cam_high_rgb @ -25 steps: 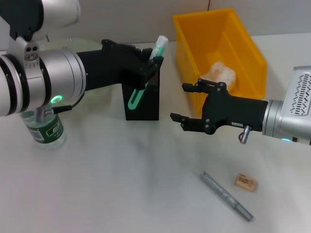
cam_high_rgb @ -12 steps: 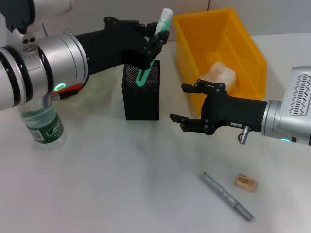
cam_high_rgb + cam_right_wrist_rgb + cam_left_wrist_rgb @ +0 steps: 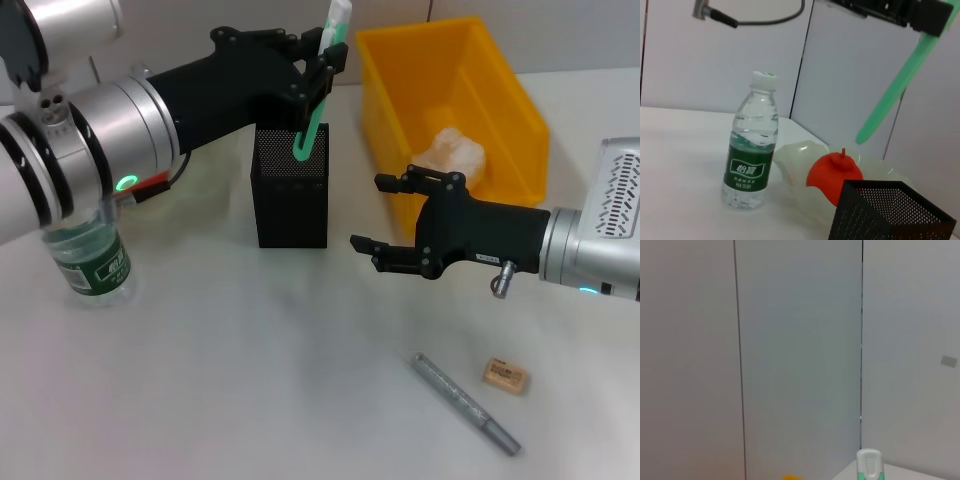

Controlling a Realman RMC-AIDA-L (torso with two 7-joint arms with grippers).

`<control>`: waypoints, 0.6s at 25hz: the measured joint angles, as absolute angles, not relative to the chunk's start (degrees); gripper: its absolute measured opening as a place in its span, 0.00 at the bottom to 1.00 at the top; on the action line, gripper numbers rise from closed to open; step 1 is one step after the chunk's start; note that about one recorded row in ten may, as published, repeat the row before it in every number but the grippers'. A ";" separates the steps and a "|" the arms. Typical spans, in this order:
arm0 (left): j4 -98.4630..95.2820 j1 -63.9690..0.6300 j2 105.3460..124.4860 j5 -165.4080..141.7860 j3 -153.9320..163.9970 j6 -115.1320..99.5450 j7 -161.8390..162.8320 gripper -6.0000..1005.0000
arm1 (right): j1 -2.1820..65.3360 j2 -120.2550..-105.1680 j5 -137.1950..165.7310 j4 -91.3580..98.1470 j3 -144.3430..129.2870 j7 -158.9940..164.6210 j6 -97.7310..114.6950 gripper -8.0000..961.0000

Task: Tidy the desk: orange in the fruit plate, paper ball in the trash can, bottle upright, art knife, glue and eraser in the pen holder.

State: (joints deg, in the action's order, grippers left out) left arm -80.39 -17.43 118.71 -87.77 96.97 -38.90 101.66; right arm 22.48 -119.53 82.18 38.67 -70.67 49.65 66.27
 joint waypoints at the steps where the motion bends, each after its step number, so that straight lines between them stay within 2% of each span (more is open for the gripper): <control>1: -78.10 -18.29 118.73 -85.16 96.95 -38.83 99.17 0.20 | 22.45 -119.53 82.18 38.67 -70.68 49.87 66.27 0.80; 15: -63.21 -23.69 118.92 -64.34 96.95 -38.14 78.50 0.20 | 22.27 -119.53 82.18 38.67 -70.70 49.93 66.27 0.80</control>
State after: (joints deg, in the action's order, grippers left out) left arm -63.21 -23.69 118.92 -64.34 96.95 -38.14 78.50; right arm 22.27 -119.53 82.18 38.67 -70.70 49.93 66.27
